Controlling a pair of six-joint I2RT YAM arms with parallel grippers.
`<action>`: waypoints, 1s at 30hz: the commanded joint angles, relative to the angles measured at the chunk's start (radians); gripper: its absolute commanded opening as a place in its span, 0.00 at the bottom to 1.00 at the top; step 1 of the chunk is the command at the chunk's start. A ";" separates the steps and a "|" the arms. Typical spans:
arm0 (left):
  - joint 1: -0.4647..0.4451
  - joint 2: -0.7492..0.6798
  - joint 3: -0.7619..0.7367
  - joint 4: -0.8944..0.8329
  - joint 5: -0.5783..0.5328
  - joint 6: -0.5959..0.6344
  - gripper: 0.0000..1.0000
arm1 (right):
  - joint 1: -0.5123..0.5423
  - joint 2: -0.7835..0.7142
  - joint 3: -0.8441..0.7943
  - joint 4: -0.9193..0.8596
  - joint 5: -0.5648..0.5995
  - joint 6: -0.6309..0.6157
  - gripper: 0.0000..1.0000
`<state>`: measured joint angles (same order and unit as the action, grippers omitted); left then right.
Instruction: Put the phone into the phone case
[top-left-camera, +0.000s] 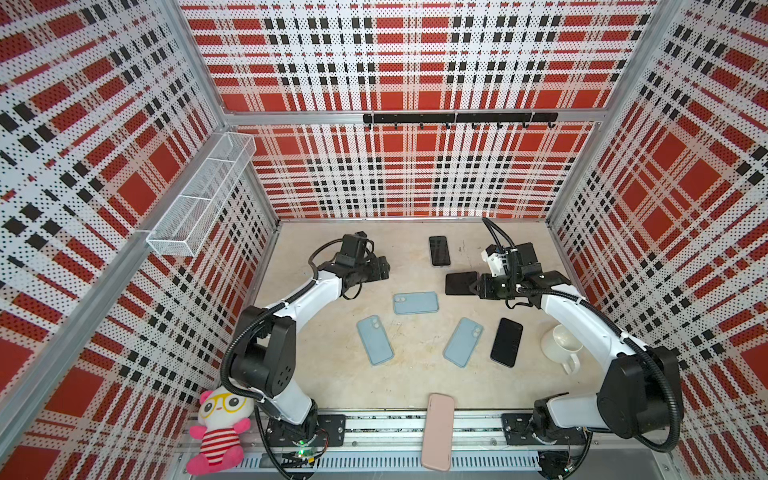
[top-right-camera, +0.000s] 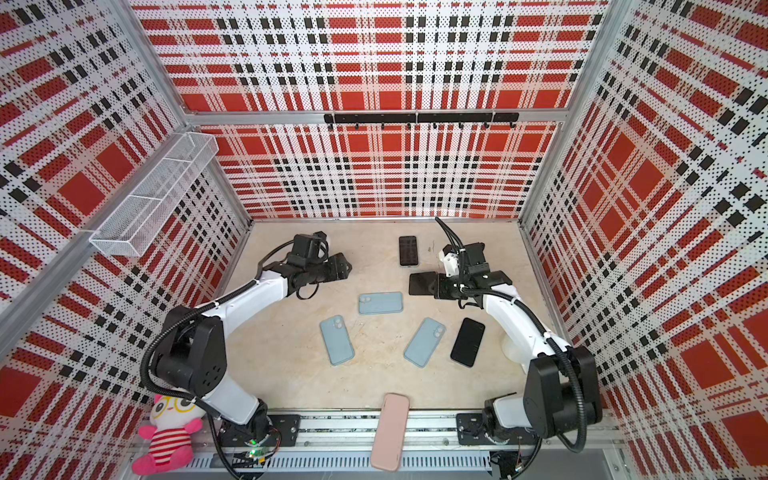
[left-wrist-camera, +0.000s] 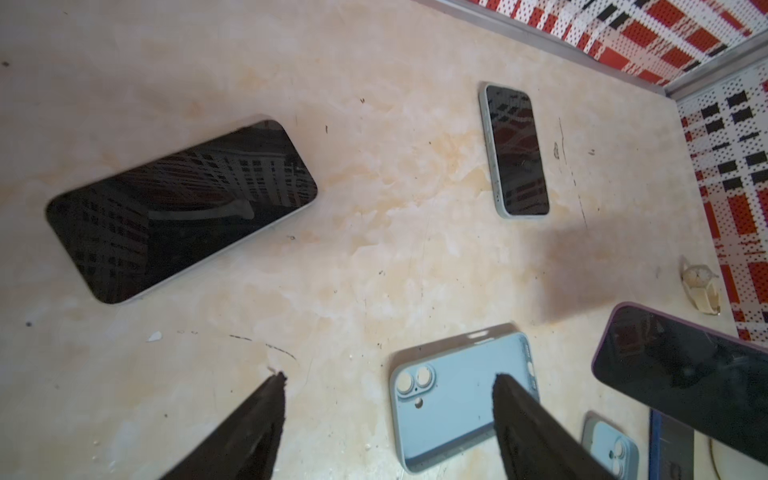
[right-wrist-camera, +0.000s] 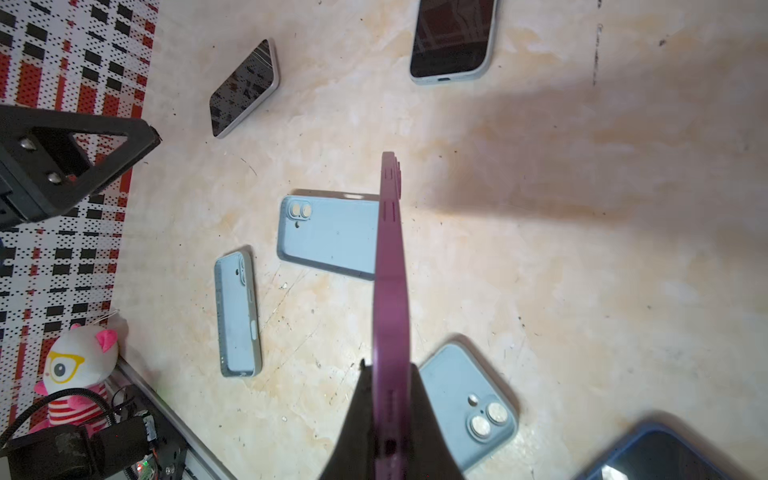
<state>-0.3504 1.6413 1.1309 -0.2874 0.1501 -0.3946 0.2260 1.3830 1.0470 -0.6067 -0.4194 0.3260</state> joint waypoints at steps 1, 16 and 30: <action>-0.005 0.016 -0.028 0.022 0.047 0.066 0.79 | -0.011 0.035 0.074 -0.070 -0.071 -0.045 0.00; -0.066 0.134 -0.054 0.007 0.139 0.114 0.70 | -0.022 0.437 0.294 -0.202 -0.481 -0.067 0.00; -0.097 0.233 -0.033 0.000 0.173 0.115 0.64 | -0.030 0.556 0.318 -0.196 -0.489 -0.078 0.00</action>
<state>-0.4385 1.8534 1.0832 -0.2840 0.3065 -0.3000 0.2047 1.9209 1.3437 -0.7929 -0.8829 0.2775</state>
